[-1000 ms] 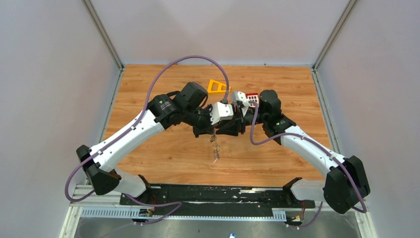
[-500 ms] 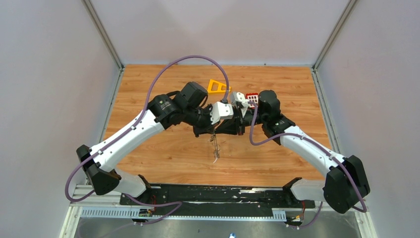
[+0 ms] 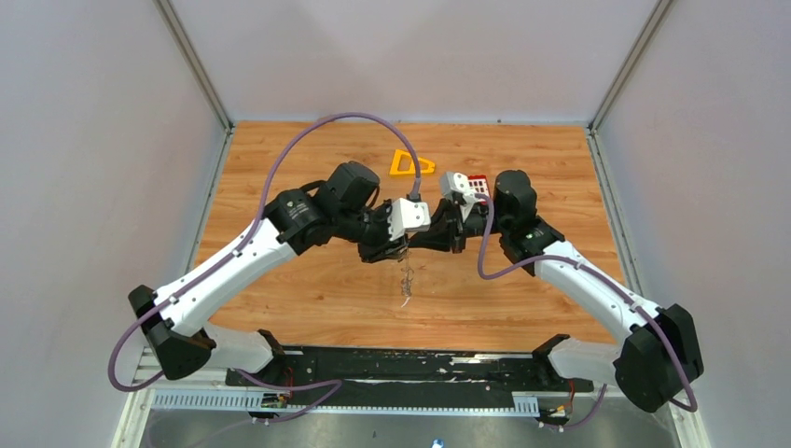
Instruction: Put the keys on the keyring
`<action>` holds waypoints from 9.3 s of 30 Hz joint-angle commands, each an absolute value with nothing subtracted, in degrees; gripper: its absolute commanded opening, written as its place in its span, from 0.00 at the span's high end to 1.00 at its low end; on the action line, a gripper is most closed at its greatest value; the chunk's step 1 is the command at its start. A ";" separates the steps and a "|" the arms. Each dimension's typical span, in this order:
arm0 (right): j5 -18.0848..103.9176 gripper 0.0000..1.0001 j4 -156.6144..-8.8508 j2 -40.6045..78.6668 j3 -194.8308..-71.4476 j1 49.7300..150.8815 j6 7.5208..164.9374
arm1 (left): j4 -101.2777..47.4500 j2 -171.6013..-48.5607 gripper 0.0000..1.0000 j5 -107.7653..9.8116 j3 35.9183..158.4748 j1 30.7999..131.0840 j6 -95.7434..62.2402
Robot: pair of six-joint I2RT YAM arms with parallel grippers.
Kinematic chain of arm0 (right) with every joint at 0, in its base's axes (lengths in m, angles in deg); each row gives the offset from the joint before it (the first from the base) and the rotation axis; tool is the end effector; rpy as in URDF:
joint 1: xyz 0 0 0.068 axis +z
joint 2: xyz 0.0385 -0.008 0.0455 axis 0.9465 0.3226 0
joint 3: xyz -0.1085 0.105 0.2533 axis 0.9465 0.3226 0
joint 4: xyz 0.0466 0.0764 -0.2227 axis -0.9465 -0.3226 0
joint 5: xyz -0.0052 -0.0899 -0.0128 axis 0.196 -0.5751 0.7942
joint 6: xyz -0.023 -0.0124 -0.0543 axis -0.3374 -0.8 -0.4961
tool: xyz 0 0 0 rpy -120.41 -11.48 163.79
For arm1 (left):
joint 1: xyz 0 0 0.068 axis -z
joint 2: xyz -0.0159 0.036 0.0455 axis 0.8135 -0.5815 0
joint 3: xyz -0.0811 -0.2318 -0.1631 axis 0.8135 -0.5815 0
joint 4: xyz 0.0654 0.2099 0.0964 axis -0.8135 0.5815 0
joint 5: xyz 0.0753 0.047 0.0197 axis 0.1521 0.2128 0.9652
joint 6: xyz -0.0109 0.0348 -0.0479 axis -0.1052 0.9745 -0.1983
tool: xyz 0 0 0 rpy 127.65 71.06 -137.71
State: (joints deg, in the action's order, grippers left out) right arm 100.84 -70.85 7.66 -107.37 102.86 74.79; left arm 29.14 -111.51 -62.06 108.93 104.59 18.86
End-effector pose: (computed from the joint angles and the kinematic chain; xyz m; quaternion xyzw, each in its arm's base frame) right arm 0.1840 0.1611 0.3498 -0.5342 0.4954 0.5272 0.4372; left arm 0.1456 -0.1997 0.3952 0.6055 0.6880 -0.2493 0.3129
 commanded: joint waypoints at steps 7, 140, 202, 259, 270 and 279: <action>103.68 1.00 -66.29 4.65 -108.03 101.49 76.47 | 13.21 -100.73 0.49 -62.48 99.58 103.62 20.38; 98.95 0.80 -67.72 10.39 -108.25 103.69 75.39 | 36.19 -120.41 1.00 -66.60 119.71 101.73 7.50; 99.58 1.00 -70.50 4.06 -109.45 102.27 73.34 | 13.81 -100.15 0.57 -69.30 98.92 100.32 15.93; 92.75 1.00 -72.57 5.80 -107.58 103.60 68.82 | -5.08 -102.49 0.89 -73.11 91.22 100.32 11.78; 91.82 1.00 -73.85 5.28 -107.69 103.69 67.08 | -4.49 -101.01 0.91 -69.23 91.57 100.32 12.70; 92.13 1.00 -74.32 4.94 -107.95 103.70 66.75 | -2.45 -101.65 0.93 -65.34 92.02 100.32 13.73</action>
State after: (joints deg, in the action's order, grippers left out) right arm 90.39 -74.61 5.48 -107.35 103.04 67.10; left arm 0.01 -102.55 -67.65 88.95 100.42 12.94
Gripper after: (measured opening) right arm 0.010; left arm 0.083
